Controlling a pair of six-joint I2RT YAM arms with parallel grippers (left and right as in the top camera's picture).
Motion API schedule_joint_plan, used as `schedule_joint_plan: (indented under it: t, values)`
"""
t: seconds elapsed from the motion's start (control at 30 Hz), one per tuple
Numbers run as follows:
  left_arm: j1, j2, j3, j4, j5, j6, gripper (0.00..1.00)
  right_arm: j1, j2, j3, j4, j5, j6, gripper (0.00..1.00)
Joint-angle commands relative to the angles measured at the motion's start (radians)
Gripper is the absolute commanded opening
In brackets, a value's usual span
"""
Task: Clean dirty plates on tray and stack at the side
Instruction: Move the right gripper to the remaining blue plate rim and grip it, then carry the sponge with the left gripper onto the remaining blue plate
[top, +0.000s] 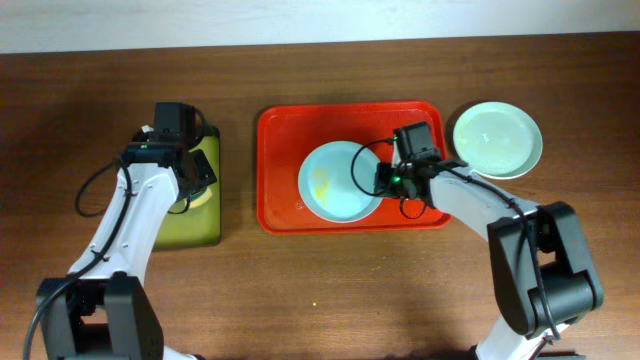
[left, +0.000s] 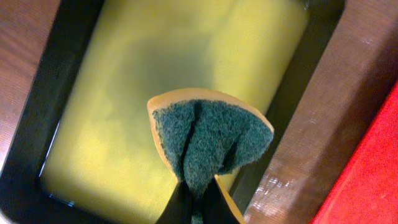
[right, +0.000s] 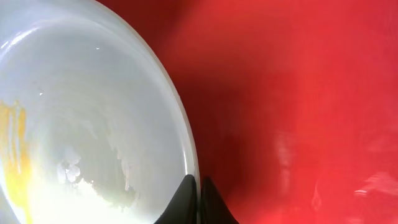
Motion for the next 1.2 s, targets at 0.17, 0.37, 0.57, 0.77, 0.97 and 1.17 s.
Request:
schedule_joint_plan:
  t: [0.17,0.37,0.57,0.77,0.97,1.17]
  values:
    - [0.050,0.150,-0.003,0.208,0.008,-0.021,0.00,0.022,0.018,0.001,0.009,0.016,0.003,0.04]
    - [0.140,0.310,-0.003,0.239,0.028,-0.020,0.00,0.022,0.018,0.001,0.010,0.042,0.003,0.04]
    - [0.148,0.373,0.007,0.243,0.078,0.021,0.00,0.022,0.018,0.001,0.009,0.042,0.003,0.04]
    - [0.144,0.167,0.044,0.180,0.140,0.036,0.00,0.022,0.018,0.001,0.017,0.042,0.003,0.04]
    - [0.116,-0.025,0.044,0.126,0.279,0.049,0.00,0.022,0.018,0.002,0.022,0.042,0.004,0.04]
    - [-0.061,-0.021,0.039,0.077,0.351,0.104,0.00,-0.021,0.018,0.003,0.024,0.038,0.031,0.04]
